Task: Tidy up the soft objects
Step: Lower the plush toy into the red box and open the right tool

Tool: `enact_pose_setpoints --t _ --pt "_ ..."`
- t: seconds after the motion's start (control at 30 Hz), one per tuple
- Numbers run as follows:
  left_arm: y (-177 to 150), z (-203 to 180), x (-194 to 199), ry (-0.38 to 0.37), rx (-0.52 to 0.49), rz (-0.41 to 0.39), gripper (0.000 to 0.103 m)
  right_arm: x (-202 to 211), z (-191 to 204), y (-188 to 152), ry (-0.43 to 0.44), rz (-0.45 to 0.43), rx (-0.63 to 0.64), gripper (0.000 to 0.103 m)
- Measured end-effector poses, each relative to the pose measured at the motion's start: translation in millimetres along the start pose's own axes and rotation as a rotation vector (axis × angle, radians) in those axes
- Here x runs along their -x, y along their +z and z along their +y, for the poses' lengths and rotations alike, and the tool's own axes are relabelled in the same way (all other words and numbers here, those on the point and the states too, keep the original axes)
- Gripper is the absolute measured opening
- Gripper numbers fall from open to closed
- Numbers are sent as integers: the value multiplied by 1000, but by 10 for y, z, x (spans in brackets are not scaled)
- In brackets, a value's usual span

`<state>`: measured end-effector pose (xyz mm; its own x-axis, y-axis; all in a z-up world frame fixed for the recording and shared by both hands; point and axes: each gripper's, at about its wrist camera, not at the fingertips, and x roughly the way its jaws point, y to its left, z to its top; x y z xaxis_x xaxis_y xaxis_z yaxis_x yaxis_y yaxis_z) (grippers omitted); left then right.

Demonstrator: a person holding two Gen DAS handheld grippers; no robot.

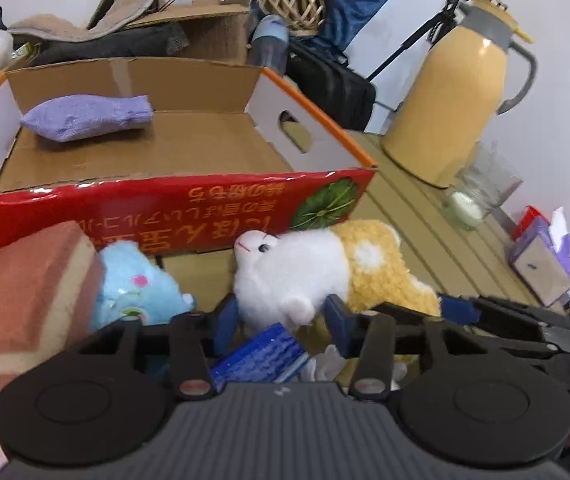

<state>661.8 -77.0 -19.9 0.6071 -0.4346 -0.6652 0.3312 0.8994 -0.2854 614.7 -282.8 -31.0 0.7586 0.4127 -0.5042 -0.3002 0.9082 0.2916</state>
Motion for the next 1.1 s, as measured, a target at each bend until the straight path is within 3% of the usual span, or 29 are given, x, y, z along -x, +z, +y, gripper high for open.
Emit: enact_pose_setpoints --t 0.17,0.27,0.4,0.53,0.6,0.7,0.8,0.83,0.9,1.0,1.1 --pt "82 -122 350 -24 -27 -135 47 246 51 50 -3 -60 -14 40" --pt "355 -146 494 -5 -45 -204 50 381 131 266 21 -121 19 40" --pt "996 11 346 36 -50 -197 53 156 214 833 48 -129 62 40" --pt "1633 498 -154 27 61 -113 54 -501 154 1515 55 -52 41 41" --pt "1773 709 -415 32 120 -92 54 -898 67 1738 52 -7 20 41" --pt "1832 864 -709 46 131 -66 53 -1478 -53 1893 1 92 -29 41" --pt "1766 890 -889 54 120 -52 54 -1793 77 1868 -86 119 58 48" --pt "1741 907 -935 53 123 -43 54 -1855 156 1831 -130 112 111 54" --pt "1700 943 -989 33 128 -29 56 -1930 273 1749 -196 104 217 54" --pt "1665 970 -984 23 154 -34 59 -1910 261 1704 -217 118 211 53" --pt "1666 885 -911 55 123 -61 59 -1935 284 1667 -251 196 248 53"
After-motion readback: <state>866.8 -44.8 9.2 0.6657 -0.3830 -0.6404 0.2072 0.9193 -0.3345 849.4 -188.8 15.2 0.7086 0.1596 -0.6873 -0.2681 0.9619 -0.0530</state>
